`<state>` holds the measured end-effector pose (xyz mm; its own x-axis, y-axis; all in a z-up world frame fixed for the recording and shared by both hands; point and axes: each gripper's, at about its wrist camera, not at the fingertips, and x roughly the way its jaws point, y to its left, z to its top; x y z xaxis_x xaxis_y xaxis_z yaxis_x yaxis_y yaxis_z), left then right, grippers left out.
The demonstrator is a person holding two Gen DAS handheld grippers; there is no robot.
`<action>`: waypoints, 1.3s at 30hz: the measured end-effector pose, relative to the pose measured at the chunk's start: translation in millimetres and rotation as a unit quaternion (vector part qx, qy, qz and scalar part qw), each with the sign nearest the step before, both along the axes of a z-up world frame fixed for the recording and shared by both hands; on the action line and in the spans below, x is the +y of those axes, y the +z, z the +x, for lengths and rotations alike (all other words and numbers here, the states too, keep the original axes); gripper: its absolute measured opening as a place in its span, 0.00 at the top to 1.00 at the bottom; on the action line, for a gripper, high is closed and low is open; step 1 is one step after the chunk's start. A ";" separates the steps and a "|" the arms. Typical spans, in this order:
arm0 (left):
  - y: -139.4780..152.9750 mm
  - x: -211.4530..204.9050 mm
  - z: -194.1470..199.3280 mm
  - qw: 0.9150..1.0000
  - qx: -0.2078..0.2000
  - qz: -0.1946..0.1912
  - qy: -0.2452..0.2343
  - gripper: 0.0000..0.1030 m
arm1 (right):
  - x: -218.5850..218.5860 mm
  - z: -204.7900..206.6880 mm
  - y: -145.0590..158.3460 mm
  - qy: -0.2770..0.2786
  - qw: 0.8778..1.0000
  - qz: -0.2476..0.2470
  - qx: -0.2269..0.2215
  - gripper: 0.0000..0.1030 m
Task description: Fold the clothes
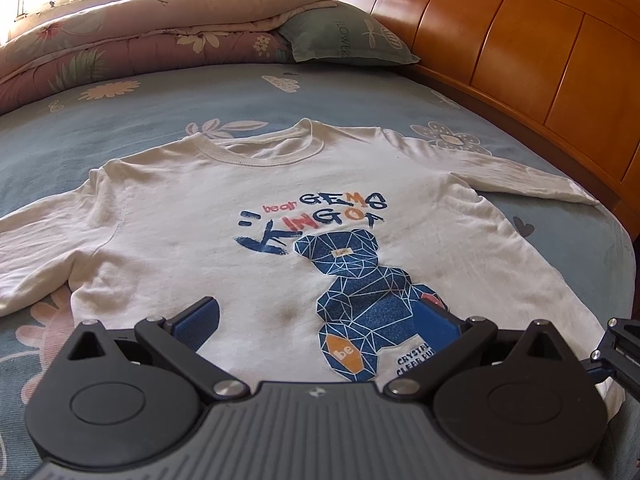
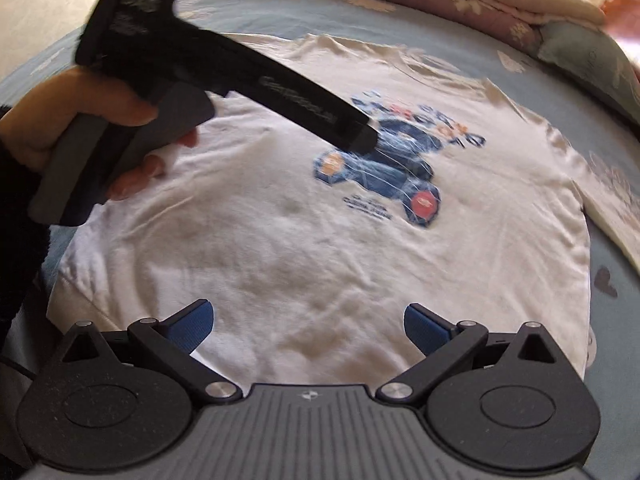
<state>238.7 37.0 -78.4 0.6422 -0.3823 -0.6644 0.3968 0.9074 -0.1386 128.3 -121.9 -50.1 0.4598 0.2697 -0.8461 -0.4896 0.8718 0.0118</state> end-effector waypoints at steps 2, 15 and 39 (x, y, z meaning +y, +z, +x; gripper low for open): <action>-1.0 -0.8 0.5 1.000 0.001 0.002 0.000 0.01 | -7.8 2.4 -8.4 -0.018 0.999 0.011 0.036 0.00; -0.2 3.0 1.6 1.000 0.000 -0.010 0.006 0.01 | -44.9 17.0 7.3 -0.097 0.995 0.017 -0.014 0.00; -11.4 2.5 7.1 1.000 0.017 0.000 0.012 0.01 | -74.4 27.2 -16.0 -0.187 0.982 0.015 0.020 0.00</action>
